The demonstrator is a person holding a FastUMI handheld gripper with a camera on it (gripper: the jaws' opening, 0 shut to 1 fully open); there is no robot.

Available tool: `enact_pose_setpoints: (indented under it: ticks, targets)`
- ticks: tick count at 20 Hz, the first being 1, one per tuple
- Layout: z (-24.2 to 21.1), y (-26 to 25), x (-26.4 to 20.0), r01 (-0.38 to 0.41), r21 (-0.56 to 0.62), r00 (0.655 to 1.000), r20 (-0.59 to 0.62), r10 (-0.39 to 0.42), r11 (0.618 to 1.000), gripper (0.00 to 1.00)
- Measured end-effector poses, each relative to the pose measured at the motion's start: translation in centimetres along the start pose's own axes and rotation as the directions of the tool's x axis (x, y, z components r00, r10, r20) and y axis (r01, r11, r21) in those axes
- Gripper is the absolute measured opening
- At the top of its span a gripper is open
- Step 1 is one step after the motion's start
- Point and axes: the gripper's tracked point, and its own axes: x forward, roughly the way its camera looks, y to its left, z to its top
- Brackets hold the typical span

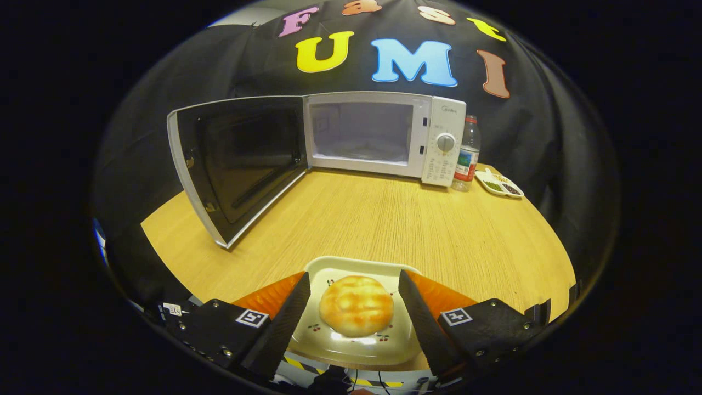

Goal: Open the microwave, put the food inside, and close the microwave door.

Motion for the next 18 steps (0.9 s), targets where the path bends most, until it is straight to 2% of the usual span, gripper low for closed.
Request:
enact_pose_setpoints:
  ticks: [10, 11, 14, 18]
  targets:
    - [-3.2, 0.0, 0.8, -0.020, -0.002, 0.993, -0.117, 0.020, 1.000, 0.99]
    - [-3.1, 0.0, 0.9, -0.022, 0.002, 0.993, -0.119, 0.022, 1.000, 0.97]
    - [-2.4, -0.3, 0.8, -0.026, 0.019, 0.993, -0.116, 0.028, 0.999, 0.78]
    - [0.7, -0.2, 1.3, -0.039, 0.072, 0.997, -0.066, 0.044, 0.997, 0.78]
